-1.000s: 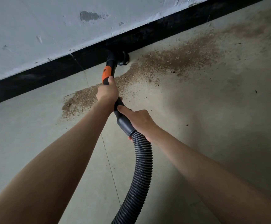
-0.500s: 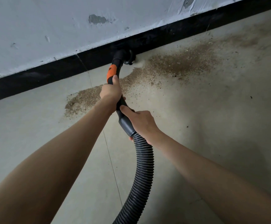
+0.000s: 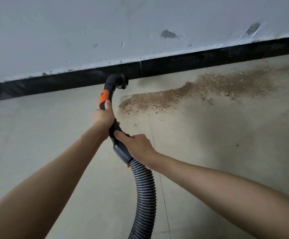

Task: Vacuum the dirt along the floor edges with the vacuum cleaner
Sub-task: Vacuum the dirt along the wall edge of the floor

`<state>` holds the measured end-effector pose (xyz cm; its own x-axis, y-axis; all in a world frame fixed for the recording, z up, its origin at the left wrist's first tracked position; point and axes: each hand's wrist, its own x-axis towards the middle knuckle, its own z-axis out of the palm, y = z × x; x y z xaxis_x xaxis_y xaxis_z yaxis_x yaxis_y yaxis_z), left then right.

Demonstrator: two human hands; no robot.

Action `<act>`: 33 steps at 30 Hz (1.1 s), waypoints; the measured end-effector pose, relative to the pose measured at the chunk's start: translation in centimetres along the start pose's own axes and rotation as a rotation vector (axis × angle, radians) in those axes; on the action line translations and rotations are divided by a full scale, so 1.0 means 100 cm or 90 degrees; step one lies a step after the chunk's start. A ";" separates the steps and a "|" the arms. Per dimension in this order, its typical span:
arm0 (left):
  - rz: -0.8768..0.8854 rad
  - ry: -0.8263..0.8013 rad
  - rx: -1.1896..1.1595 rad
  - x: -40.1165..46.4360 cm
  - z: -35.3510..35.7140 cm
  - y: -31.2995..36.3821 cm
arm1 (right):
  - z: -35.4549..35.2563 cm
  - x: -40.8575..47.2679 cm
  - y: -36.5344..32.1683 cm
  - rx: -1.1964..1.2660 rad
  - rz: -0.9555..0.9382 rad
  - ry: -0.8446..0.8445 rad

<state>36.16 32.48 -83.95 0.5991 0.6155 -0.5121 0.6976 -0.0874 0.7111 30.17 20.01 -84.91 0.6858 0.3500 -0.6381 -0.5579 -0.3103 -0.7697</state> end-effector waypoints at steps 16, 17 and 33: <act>-0.073 -0.018 -0.016 -0.004 -0.039 -0.042 | 0.046 -0.014 0.013 -0.011 0.084 -0.034; -0.075 -0.020 -0.017 -0.006 -0.036 -0.042 | 0.044 -0.014 0.014 -0.007 0.088 -0.035; -0.060 -0.053 0.016 -0.008 -0.010 -0.028 | 0.024 -0.010 0.021 0.024 0.084 -0.016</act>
<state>33.34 32.99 -84.99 0.5602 0.5550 -0.6149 0.7613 -0.0523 0.6463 27.19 21.11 -85.94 0.5939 0.3307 -0.7334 -0.6598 -0.3214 -0.6792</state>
